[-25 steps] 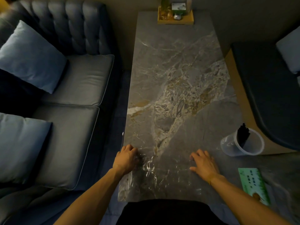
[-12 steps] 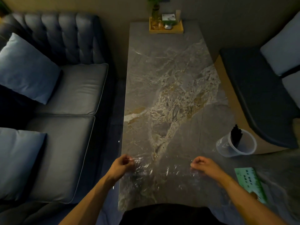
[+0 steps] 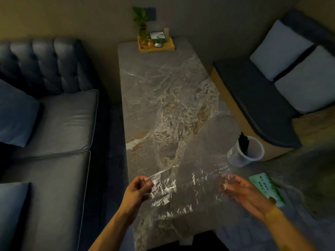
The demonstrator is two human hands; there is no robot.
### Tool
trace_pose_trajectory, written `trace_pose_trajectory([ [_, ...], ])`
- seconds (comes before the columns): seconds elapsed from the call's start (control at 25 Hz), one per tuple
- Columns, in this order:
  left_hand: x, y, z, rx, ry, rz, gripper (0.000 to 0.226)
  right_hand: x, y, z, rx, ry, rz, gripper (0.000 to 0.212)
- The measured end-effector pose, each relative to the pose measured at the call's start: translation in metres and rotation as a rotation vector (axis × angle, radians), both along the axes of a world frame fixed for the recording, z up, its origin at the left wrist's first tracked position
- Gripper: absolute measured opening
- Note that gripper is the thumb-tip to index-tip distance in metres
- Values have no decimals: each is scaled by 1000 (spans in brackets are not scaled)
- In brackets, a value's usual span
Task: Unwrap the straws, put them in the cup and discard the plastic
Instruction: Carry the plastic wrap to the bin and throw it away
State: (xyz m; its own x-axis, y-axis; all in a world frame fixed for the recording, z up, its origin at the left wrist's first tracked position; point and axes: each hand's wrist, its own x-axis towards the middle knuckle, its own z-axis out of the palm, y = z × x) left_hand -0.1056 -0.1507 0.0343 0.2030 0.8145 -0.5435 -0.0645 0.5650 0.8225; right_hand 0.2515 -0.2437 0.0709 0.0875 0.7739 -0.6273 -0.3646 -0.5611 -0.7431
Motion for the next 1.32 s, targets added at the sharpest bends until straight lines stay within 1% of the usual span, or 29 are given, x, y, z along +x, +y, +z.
trace_pose_trajectory([
  [0.08,13,-3,2,-9,-31,-22,14,1,-18,2,31,133,-135,35],
  [0.16,33,-12,3,-22,-52,-51,14,0,-39,3,40,272,-336,32],
  [0.24,49,-20,3,-23,-28,-13,12,-2,-53,3,33,312,-468,33],
  [0.28,59,-25,2,-21,-12,-3,12,0,-63,4,46,313,-527,39],
  [0.4,86,-42,0,-7,-2,-16,12,8,-95,7,136,496,-683,65],
  [0.48,111,-54,0,6,4,-46,13,22,-121,12,163,562,-760,82],
  [0.52,126,-61,-1,13,8,-58,14,27,-135,16,171,549,-778,86],
  [0.56,142,-71,-1,15,10,-73,15,32,-150,16,167,504,-781,83],
  [0.6,159,-82,-1,12,8,-91,14,36,-166,15,155,430,-767,75],
  [0.72,213,-125,0,2,-1,-156,15,47,-210,14,61,95,-753,43],
  [0.8,247,-158,1,20,1,-190,17,59,-241,12,12,-41,-810,34],
  [0.96,312,-230,7,5,-34,-276,17,94,-312,5,-14,-162,-939,27],
  [1.04,339,-261,11,-27,-54,-359,18,107,-345,2,-13,-210,-946,13],
  [1.12,363,-284,15,-38,-41,-457,21,119,-376,2,16,-283,-940,5],
  [1.16,375,-295,18,-45,-42,-516,22,127,-393,4,27,-316,-947,4],
  [1.24,399,-310,25,-34,-46,-676,20,144,-425,10,13,-372,-935,12],
  [1.32,424,-322,31,8,-48,-852,21,155,-456,17,0,-406,-886,13],
])
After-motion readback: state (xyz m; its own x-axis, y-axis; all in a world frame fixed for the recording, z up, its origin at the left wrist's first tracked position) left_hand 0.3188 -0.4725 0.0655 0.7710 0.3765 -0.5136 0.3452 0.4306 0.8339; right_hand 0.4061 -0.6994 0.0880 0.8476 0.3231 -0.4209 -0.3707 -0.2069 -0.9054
